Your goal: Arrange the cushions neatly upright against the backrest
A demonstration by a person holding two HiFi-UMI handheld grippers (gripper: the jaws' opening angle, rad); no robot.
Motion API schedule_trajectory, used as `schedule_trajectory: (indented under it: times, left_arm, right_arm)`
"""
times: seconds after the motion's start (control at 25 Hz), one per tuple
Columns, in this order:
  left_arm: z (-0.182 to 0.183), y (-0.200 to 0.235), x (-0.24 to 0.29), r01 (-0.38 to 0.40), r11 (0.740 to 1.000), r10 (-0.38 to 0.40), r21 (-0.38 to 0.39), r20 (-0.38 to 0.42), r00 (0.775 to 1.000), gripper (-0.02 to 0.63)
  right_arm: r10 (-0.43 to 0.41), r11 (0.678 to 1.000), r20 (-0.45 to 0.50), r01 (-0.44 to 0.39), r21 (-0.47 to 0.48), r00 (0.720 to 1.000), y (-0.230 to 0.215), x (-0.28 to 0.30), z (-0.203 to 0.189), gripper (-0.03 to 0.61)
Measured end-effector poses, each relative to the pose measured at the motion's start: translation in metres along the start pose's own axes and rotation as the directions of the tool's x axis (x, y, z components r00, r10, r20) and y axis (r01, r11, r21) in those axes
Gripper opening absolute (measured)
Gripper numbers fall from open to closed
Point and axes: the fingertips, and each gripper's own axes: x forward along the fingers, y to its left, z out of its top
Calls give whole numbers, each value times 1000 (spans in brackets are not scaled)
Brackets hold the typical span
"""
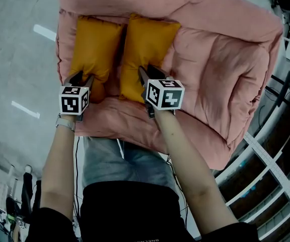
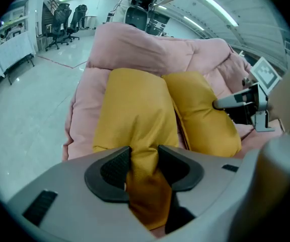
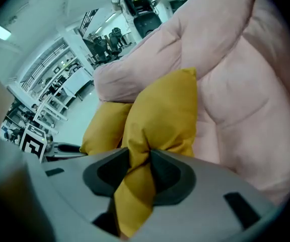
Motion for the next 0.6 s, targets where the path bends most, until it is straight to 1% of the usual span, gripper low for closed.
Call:
schedule_trajectory:
  times: [0.12,0.28,0.32,0.36,0.4,0.44,0.48,0.52,0.56,0.6]
  left_arm:
    - [-2,2,3,-5,1000,5,8,7,1000,189]
    - [-4,0,8,-12,1000,12,8,-4,1000,189]
    - [-4,-1,9,-12,1000,12,8,-8,1000,189]
    - [-4,-1,10,-11,1000,11,8,-11,1000,189]
    - [-5,-1,10,-10,1000,10,8,-12,1000,189]
    - [-5,0,10,-10,1000,10,9,-12,1000,189]
    - [-6,0,10,-11,1000,11,9,-11,1000,189]
    - [-6,0,10,-11,1000,11,9,-10,1000,189]
    - [-6,-1,10,-11,1000,11,9,-8,1000,189]
    - [-6,-2,10,-10,1000,10,9,-6,1000,189]
  right_arm:
    - [27,999,-35,-28,-22,999,8,10,0,141]
    - [55,998,-32,-55,-6,998,12,2,3,146]
    - [54,998,-34,-55,-21,998,14,-4,5,150]
    - [44,997,-41,-47,-67,998,16,-11,6,155]
    - [27,989,-47,-33,-145,999,19,-17,8,156]
    - [9,969,-46,-20,-245,999,25,-23,11,158]
    - [-3,935,-35,-9,-355,999,32,-27,15,163]
    - [-12,885,-24,-1,-466,1000,39,-31,20,171]
    - [-22,824,-24,4,-566,999,44,-33,24,178]
    - [-35,761,-38,2,-649,999,47,-32,25,202]
